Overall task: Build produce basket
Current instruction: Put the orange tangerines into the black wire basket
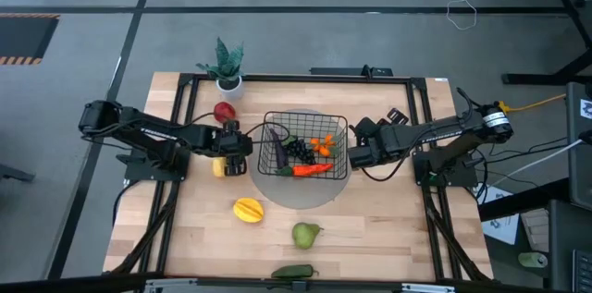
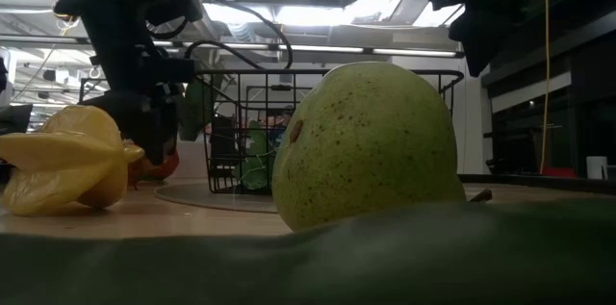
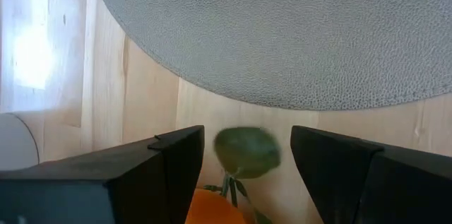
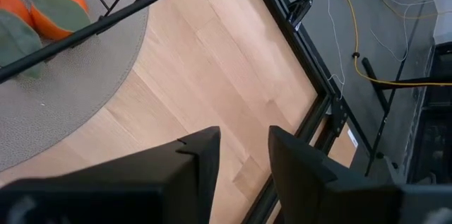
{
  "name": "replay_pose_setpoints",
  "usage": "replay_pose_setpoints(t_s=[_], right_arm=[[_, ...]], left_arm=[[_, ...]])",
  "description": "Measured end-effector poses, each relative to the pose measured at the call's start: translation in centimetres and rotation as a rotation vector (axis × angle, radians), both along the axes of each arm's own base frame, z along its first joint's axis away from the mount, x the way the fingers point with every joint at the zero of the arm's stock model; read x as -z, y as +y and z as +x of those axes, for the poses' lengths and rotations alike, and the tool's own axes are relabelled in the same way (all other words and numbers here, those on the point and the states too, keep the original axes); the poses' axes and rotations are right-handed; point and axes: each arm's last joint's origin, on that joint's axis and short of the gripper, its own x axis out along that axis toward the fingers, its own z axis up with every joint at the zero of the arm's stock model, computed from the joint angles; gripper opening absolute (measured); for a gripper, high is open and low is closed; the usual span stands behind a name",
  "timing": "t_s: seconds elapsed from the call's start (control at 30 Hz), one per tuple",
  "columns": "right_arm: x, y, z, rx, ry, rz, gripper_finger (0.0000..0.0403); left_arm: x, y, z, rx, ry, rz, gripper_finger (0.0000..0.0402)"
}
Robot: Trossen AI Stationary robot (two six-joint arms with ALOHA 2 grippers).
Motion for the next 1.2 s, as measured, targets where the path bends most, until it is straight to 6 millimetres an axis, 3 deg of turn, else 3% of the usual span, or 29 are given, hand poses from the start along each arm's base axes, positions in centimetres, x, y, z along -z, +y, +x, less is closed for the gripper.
replay_pose_setpoints(t_s=[0.6,0.9,1.1,1.2], right_arm=[[0.0,0.0,0.0,0.0,0.0,0.0,0.0121],[0.0,0.0,0.0,0.0,0.0,0.0,0.0121],[0.0,0.0,0.0,0.0,0.0,0.0,0.0121],[0.0,0.0,0.0,0.0,0.0,0.0,0.0121]], left_arm=[[0.12,0.09,-0.52,-0.022,0.049,0.029,0.0188],[0.09,0.1,-0.49,-0.022,0.043,0.028,0.0109],[0.09,0.1,-0.48,-0.022,0.043,0.028,0.002],[0.04,0.13,-0.47,-0.029,0.042,0.042,0.0005]])
